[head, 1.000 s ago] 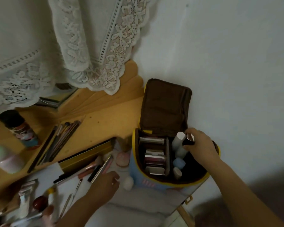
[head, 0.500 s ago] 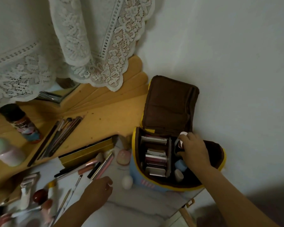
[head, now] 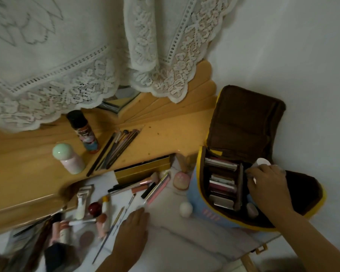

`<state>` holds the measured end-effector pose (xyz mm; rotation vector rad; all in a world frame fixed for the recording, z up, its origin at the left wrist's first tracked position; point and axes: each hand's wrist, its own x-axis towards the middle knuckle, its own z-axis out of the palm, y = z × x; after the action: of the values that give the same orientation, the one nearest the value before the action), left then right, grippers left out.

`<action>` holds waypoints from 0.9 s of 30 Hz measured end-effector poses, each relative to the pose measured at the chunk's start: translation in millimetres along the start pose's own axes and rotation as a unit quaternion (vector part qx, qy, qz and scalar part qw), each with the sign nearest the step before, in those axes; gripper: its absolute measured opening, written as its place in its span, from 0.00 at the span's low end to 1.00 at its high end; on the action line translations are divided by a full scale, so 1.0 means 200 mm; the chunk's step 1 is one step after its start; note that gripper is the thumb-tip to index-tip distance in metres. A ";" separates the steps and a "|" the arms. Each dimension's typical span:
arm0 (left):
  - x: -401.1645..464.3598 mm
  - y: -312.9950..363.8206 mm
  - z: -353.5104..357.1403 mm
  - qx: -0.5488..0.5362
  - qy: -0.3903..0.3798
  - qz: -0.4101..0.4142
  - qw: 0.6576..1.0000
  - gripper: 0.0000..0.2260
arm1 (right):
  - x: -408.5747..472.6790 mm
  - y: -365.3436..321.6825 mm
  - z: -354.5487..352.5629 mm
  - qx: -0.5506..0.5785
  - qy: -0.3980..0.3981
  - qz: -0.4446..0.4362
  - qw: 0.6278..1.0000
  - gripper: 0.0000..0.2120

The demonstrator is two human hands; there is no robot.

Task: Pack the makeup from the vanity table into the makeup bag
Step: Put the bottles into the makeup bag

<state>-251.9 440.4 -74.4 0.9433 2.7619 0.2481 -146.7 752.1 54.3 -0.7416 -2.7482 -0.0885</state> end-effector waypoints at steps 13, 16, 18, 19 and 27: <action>-0.07 -0.11 0.07 -0.050 -0.053 0.047 0.996 0.24 | 0.13 -0.80 -0.12 0.287 0.044 -0.172 0.941 0.10; -0.06 -0.11 0.10 -0.098 -0.031 0.047 0.994 0.24 | 0.20 -1.03 -0.14 0.303 -0.026 -0.170 0.937 0.10; -0.06 -0.12 0.11 -0.105 -0.020 0.058 0.993 0.24 | 0.27 -1.18 -0.17 0.306 -0.076 -0.173 0.933 0.13; -0.05 -0.12 0.13 -0.102 -0.010 0.064 0.993 0.23 | 0.30 -1.26 -0.18 0.308 -0.096 -0.177 0.930 0.15; -0.04 -0.15 0.16 -0.090 0.006 0.069 0.994 0.23 | 0.59 -1.77 -0.14 0.271 -0.145 -0.229 0.924 0.34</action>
<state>-254.5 414.4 -111.4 1.0878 2.6325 0.5175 -413.5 499.6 122.3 0.0476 -2.9371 0.7081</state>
